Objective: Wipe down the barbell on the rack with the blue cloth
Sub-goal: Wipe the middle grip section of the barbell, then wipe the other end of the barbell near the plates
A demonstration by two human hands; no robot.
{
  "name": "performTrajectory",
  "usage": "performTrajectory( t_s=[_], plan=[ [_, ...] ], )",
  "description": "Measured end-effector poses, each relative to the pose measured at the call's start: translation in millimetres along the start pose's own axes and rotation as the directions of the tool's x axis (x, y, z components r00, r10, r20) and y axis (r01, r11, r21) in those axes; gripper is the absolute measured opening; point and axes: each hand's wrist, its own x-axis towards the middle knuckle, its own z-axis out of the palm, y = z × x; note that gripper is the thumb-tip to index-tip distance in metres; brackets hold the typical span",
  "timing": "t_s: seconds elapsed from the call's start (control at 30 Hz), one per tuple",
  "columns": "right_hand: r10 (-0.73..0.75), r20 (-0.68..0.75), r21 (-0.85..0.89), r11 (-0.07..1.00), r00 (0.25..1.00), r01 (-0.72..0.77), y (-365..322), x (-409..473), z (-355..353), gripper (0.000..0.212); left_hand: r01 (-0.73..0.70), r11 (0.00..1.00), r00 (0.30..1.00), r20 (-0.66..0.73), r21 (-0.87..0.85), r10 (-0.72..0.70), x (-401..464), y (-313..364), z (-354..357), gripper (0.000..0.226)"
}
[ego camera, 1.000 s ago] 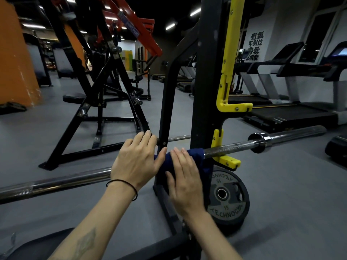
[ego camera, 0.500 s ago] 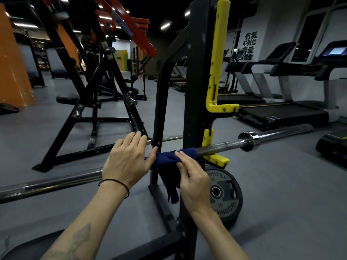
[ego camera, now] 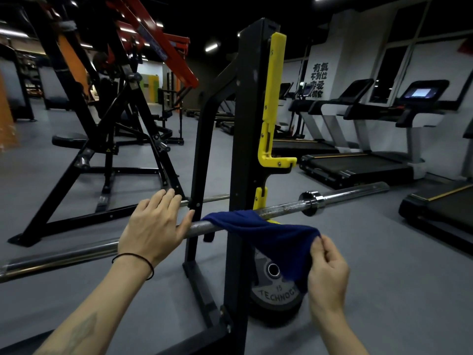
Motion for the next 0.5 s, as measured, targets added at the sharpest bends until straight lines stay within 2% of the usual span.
performTrajectory(
  t_s=[0.17,0.3,0.4,0.5],
  plan=[
    [-0.04,-0.196,0.024,0.999,0.98,0.046,-33.7,30.8,-29.1,0.03,0.02,1.0,1.0,0.005,-0.016,-0.02,1.3,0.8,-1.2,0.065],
    [-0.048,-0.278,0.129,0.988,0.959,0.087,-52.4,75.2,-29.8,0.032,0.043,0.995,0.999,0.0,-0.086,-0.043,5.7,35.9,2.4,0.064],
    [-0.106,-0.276,0.112,0.984,0.955,0.141,-65.2,105.4,-10.3,0.027,-0.014,0.991,1.0,0.001,-0.132,0.014,19.2,76.3,10.7,0.064],
    [-0.195,-0.225,0.023,0.978,0.955,0.205,-60.4,130.1,14.3,0.018,-0.033,0.991,0.999,0.011,-0.133,0.034,42.8,96.5,17.6,0.06]
  ],
)
